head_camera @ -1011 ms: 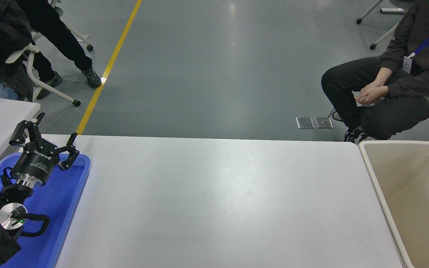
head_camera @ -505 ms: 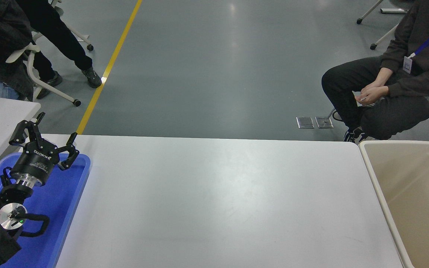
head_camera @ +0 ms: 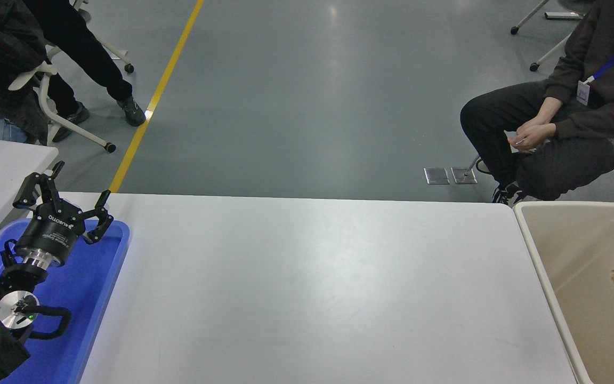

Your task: Clean the table surface

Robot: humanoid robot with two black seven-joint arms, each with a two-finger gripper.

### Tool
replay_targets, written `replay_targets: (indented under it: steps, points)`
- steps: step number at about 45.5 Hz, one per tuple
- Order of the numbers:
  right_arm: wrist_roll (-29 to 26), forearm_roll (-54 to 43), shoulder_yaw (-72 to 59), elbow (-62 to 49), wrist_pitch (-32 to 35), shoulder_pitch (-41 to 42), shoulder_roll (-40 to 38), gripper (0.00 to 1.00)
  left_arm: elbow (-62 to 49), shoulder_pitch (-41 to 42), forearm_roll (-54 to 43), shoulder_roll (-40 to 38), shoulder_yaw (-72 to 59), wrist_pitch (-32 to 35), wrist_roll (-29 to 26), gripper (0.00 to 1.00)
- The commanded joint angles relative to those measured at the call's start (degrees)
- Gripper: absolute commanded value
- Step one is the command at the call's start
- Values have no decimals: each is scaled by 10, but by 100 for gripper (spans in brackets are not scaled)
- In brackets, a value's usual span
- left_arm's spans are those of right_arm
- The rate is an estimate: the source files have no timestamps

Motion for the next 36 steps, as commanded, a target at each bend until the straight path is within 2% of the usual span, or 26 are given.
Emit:
replay_targets:
  steps: [1, 26, 36]
  points:
    - [-9, 3, -5, 1, -2, -1, 3, 100, 0, 0, 0, 0, 0, 0, 0, 100]
    - [-12, 6, 5, 1, -3, 1, 3, 100, 0, 0, 0, 0, 0, 0, 0, 100]
    - [-39, 7, 8, 0, -1, 12, -2, 100, 0, 0, 0, 0, 0, 0, 0, 100]
